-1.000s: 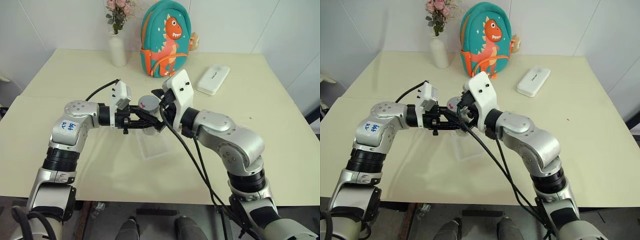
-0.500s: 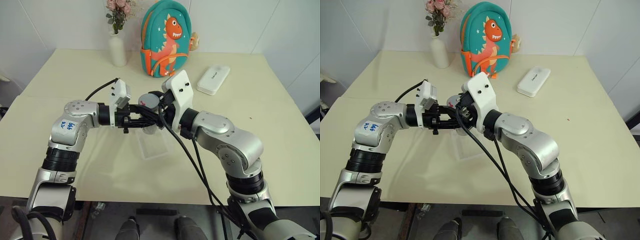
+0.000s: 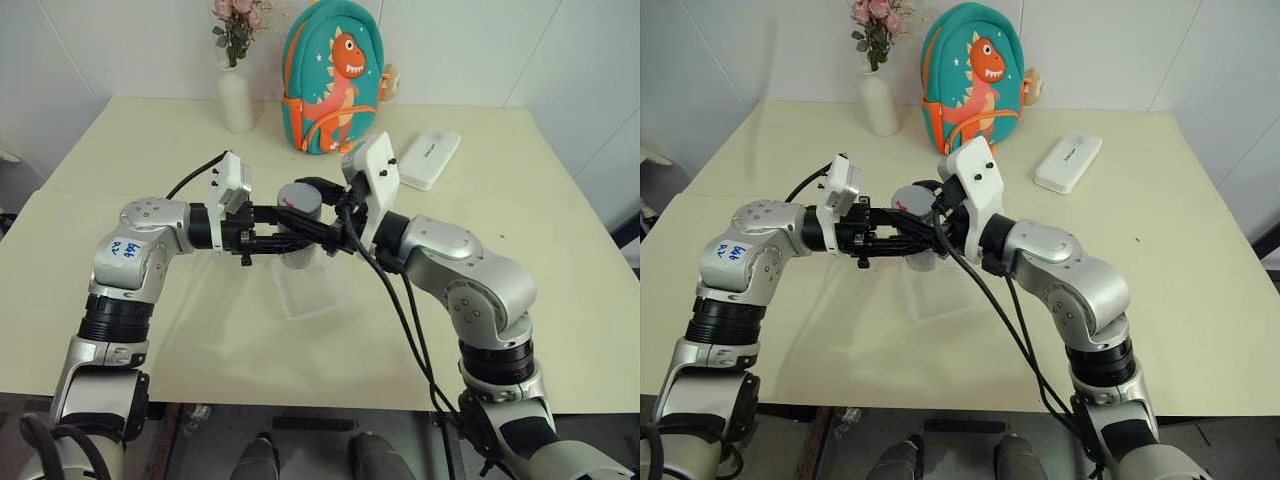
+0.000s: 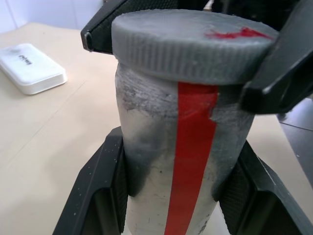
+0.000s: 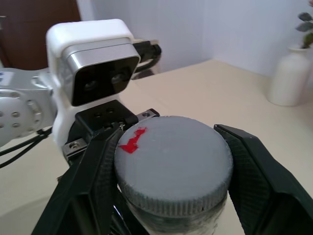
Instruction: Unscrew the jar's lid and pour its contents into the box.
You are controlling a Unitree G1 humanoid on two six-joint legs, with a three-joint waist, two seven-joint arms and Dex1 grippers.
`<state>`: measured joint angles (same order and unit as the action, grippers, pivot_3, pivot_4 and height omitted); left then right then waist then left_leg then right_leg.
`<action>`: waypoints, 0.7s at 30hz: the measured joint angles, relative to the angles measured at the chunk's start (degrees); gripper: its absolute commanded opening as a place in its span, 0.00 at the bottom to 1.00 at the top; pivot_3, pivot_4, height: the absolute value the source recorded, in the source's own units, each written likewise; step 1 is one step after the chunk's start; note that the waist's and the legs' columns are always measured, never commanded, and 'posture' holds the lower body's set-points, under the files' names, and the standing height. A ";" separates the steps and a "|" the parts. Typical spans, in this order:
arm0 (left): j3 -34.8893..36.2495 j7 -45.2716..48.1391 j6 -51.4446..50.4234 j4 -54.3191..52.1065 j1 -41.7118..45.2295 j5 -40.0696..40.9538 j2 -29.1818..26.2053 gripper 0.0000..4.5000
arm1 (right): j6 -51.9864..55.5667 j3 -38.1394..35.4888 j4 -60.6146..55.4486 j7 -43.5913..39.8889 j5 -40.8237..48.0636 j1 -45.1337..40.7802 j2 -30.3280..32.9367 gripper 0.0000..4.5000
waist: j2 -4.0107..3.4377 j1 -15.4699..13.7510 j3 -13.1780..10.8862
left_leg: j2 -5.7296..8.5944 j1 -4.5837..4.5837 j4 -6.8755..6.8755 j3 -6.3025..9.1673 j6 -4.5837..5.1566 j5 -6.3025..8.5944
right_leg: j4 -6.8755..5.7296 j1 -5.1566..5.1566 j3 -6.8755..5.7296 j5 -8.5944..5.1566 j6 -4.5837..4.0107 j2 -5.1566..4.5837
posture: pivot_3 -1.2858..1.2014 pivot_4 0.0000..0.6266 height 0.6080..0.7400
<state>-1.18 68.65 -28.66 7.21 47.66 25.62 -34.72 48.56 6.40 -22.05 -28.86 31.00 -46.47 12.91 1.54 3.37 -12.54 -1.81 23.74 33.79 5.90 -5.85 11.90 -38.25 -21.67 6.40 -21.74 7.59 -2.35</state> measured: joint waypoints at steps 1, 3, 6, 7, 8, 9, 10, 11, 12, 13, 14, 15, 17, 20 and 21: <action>-0.01 0.66 0.37 0.05 0.00 0.13 0.00 0.44 | -0.90 0.00 0.50 -2.12 0.00 -0.03 0.50 0.65 | 0.00 0.02 0.00 | 0.00 0.00 -0.01 0.00 0.00 0.00 | 0.00 0.00 0.00 0.00 0.00 0.00 | 0.52 0.24 1.00; -0.01 1.39 1.04 0.24 0.02 0.29 0.01 0.44 | -2.30 -0.01 1.63 -4.79 -0.01 -0.25 1.05 0.65 | 0.00 0.09 0.00 | -0.01 -0.01 -0.02 0.00 0.00 0.00 | 0.00 0.00 0.00 0.00 0.00 0.01 | 0.52 0.24 1.00; -0.03 2.48 1.87 1.21 0.36 0.35 0.20 0.44 | -5.25 0.02 4.53 -9.56 -0.08 -0.95 1.86 0.65 | 0.00 0.05 0.00 | 0.00 0.00 0.01 0.00 0.00 0.00 | -0.01 0.00 0.00 0.00 0.00 0.00 | 0.52 0.24 1.00; -0.01 2.91 2.31 1.96 0.62 0.46 0.36 0.44 | -6.46 -0.01 5.89 -11.75 -0.10 -1.58 2.27 0.65 | 0.00 0.02 0.00 | 0.00 0.01 0.02 0.00 0.00 0.00 | 0.00 0.00 0.00 0.00 0.00 0.00 | 0.52 0.24 1.00; 0.00 3.25 2.65 2.46 0.96 0.61 0.51 0.44 | -7.54 -0.04 6.91 -13.15 -0.15 -1.99 2.44 0.65 | 0.00 0.00 0.00 | 0.00 0.01 0.03 0.00 0.00 0.00 | -0.01 0.01 -0.01 0.00 0.00 0.00 | 0.52 0.24 1.00; 0.00 3.66 3.01 2.67 1.17 0.80 0.54 0.44 | -8.66 -0.12 7.63 -14.61 -0.19 -2.17 2.50 0.65 | 0.00 0.00 0.00 | 0.00 0.01 0.03 0.00 0.00 0.00 | -0.01 0.01 -0.01 0.00 0.00 0.00 | 0.52 0.24 1.00; 0.00 4.08 3.26 2.83 1.29 1.02 0.59 0.44 | -9.68 -0.19 8.22 -15.86 -0.19 -2.19 2.50 0.65 | 0.00 0.02 0.00 | 0.00 0.00 0.02 0.00 0.00 0.00 | 0.00 0.01 -0.01 0.00 0.00 0.00 | 0.52 0.24 1.00; 0.00 4.39 3.48 3.01 1.36 1.10 0.71 0.44 | -10.42 -0.26 8.78 -16.87 -0.19 -2.23 2.50 0.65 | 0.00 0.04 0.00 | 0.00 0.01 0.01 0.00 0.00 0.00 | 0.01 0.01 -0.01 0.00 0.00 0.00 | 0.52 0.24 1.00; -0.01 4.79 3.84 3.41 1.47 1.15 0.94 0.44 | -11.14 -0.33 9.36 -17.87 -0.19 -2.26 2.50 0.65 | 0.00 0.04 0.00 | 0.00 0.01 0.00 0.00 0.00 0.00 | 0.01 0.01 -0.01 0.00 0.00 0.00 | 0.52 0.24 1.00; -0.11 5.24 4.28 4.04 1.62 1.16 1.09 0.44 | -11.80 -0.35 10.08 -18.80 -0.20 -2.34 2.53 0.65 | 0.00 0.05 0.00 | 0.00 0.01 0.01 0.00 0.00 0.00 | 0.02 0.01 -0.01 0.00 0.00 0.00 | 0.52 0.24 1.00; -0.26 5.56 4.61 4.45 1.73 1.16 1.22 0.44 | -12.46 -0.35 10.76 -19.79 -0.21 -2.39 2.60 0.65 | 0.00 0.04 0.00 | 0.00 0.01 0.01 0.00 0.00 0.00 | 0.02 0.01 -0.01 0.00 0.00 0.00 | 0.52 0.24 1.00; -0.50 6.03 5.12 4.81 1.76 1.16 1.36 0.44 | -12.88 -0.34 11.11 -20.95 -0.27 -2.39 2.87 0.65 | 0.00 0.01 0.00 | 0.00 0.01 0.01 0.00 0.00 0.00 | 0.02 0.01 -0.01 0.00 0.00 0.00 | 0.52 0.24 1.00; -0.70 6.61 5.83 5.00 1.83 1.16 1.74 0.44 | -13.71 -0.34 11.38 -22.70 -0.46 -2.39 3.33 0.65 | 0.00 -0.03 0.00 | 0.00 0.04 0.02 0.00 0.00 0.00 | 0.04 0.01 -0.03 0.00 0.00 0.00 | 0.52 0.24 1.00; -1.01 7.14 6.36 5.44 2.17 1.15 1.74 0.44 | -14.49 -0.35 11.76 -23.69 -0.75 -2.40 3.43 0.65 | -0.01 0.05 0.00 | -0.01 0.03 0.02 0.01 0.00 0.00 | 0.02 0.00 -0.03 0.00 0.00 0.00 | 0.52 0.24 1.00; -1.07 7.18 6.40 5.58 2.24 1.15 1.74 0.44 | -14.68 -0.35 12.00 -23.86 -0.76 -2.44 3.43 0.65 | 0.00 0.05 0.00 | 0.00 0.02 0.02 0.01 0.00 0.00 | 0.02 0.00 -0.03 0.00 0.00 0.00 | 0.52 0.24 1.00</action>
<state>-2.24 75.83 -22.26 12.79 49.90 26.77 -32.98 33.88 6.05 -10.05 -52.71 30.23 -48.91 16.34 1.53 3.41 -12.54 -1.82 23.76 33.82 5.91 -5.86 11.90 -38.23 -21.66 6.37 -21.74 7.59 -2.35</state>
